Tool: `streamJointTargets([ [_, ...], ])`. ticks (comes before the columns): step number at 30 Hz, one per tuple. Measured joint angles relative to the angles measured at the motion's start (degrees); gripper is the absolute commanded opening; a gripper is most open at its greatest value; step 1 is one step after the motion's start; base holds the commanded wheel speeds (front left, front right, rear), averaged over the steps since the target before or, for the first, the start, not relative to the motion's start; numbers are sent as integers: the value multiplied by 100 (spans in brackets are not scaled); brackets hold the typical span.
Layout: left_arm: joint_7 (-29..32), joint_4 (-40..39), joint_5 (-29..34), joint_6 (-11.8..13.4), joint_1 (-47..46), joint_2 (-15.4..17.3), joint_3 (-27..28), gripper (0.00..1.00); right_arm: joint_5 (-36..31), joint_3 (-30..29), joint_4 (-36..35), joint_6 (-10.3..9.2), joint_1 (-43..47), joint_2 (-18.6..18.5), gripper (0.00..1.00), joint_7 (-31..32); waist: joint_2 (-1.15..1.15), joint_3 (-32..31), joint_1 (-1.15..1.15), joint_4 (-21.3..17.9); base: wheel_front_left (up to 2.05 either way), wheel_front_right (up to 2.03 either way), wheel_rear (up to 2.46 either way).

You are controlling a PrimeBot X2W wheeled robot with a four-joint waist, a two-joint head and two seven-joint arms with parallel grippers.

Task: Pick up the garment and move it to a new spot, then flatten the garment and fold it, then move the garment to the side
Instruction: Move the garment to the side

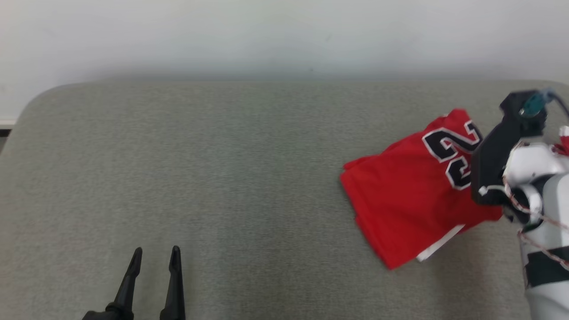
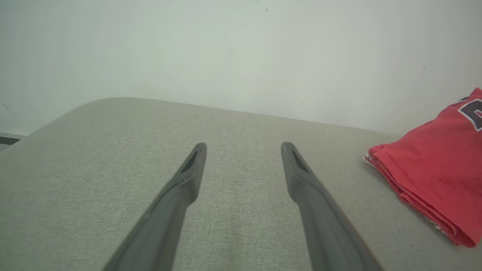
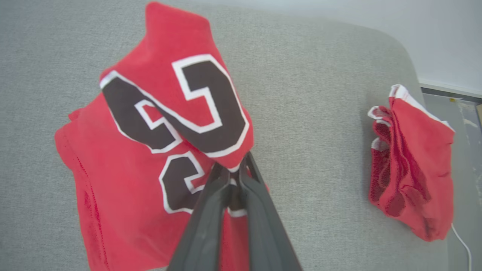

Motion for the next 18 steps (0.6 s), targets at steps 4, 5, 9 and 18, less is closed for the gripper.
streamJointTargets([
  [4, 0, -81, -22, 1, -104, -3, -70, 100, -8, 35, -68, 0, -394, -146, 0, 175, 0, 72, 0, -268, 0, 0, 0],
  [5, -1, -96, -37, 1, -135, -2, -73, 100, -13, 36, -94, 0, -478, -178, 0, 178, 0, 99, 0, -333, 0, 0, 0],
  [9, 0, -94, -33, 1, -197, -2, -104, 100, -119, -48, -101, 0, -842, -274, 0, 193, 0, 233, 0, -566, 0, 0, 0],
  [18, 0, -79, 91, 1, -466, -4, -268, 100, -439, -543, 27, 0, -1266, -181, 0, 121, 0, 722, 1, -820, 0, 0, 0],
])
